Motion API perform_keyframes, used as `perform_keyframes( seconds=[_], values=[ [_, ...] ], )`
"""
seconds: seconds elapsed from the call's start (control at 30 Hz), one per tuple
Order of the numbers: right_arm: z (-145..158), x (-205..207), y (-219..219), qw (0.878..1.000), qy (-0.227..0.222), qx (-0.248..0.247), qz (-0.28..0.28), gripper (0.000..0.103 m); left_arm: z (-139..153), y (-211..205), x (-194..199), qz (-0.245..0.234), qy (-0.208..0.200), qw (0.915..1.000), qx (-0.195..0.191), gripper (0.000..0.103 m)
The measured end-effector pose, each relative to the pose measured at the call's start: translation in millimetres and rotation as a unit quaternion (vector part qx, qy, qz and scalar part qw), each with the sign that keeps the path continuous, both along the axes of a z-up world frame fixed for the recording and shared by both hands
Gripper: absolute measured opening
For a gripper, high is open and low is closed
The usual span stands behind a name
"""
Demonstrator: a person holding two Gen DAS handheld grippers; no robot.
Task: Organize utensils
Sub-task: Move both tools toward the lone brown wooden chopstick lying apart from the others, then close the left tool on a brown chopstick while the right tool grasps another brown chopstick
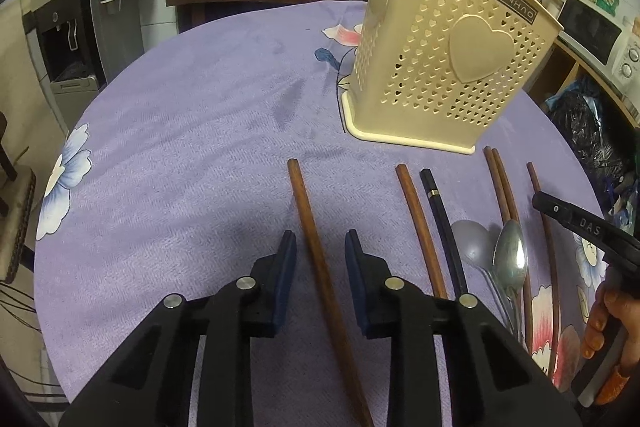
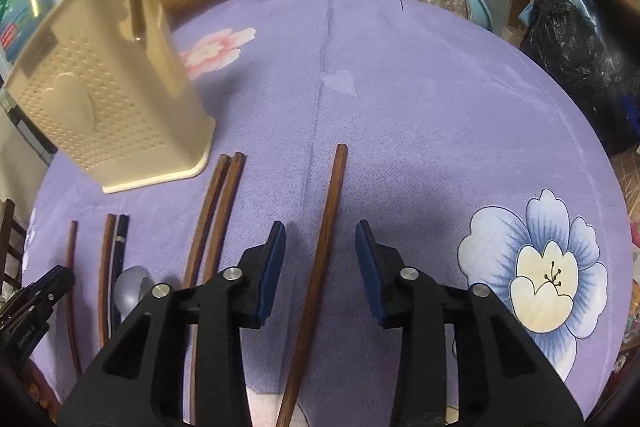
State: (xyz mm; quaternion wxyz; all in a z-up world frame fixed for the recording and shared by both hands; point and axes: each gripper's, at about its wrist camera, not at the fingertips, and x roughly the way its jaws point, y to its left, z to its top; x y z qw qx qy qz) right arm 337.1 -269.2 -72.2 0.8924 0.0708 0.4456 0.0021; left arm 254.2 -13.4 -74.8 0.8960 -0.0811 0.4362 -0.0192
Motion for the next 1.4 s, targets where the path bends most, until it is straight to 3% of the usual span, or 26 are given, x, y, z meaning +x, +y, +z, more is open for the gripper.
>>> perform_keyframes(
  seconds=[0.27,0.57,0.87,1.4],
  values=[
    [-1.1,22.8,2.8,1.000,0.001,-0.011,-0.009,0.032,0.4,0.3,13.3,-0.007,0.004,0.9999,0.008,0.022],
    [-0.8,45.5,4.9,1.000,0.004,-0.019,-0.018,0.019,0.2,0.6,23.9,-0.013,0.011,0.9997,0.018,0.012],
    [-0.2,46.6,8.7,0.999,0.003,-0.035,-0.008,0.010,-1.0,-3.3,32.0,-0.028,0.008,0.9993,0.024,0.011],
    [0.1,42.4,8.2,1.000,-0.007,-0.023,0.001,0.009,-2.4,-9.7,28.6,-0.037,-0.002,0.9987,0.034,0.010]
  ],
)
